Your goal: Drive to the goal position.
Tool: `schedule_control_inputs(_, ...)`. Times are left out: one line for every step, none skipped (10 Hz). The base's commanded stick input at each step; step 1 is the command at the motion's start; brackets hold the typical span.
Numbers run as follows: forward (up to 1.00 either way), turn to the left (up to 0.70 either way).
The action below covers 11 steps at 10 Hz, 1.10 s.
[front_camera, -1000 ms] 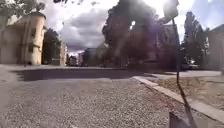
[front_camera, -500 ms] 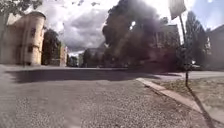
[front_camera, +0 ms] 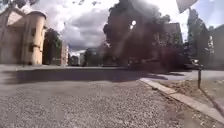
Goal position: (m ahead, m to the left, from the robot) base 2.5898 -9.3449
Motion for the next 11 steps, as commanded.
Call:
schedule_control_inputs(0.85, 0.34)
schedule_control_inputs(0.85, 0.34)
schedule_control_inputs(0.85, 0.34)
schedule_control_inputs(0.85, 0.34)
schedule_control_inputs(0.85, 0.34)
schedule_control_inputs(0.85, 0.0)
schedule_control_inputs(0.85, 0.0)
schedule_control_inputs(0.85, 0.0)
schedule_control_inputs(0.85, 0.0)
schedule_control_inputs(0.85, 0.0)
schedule_control_inputs(0.85, 0.0)
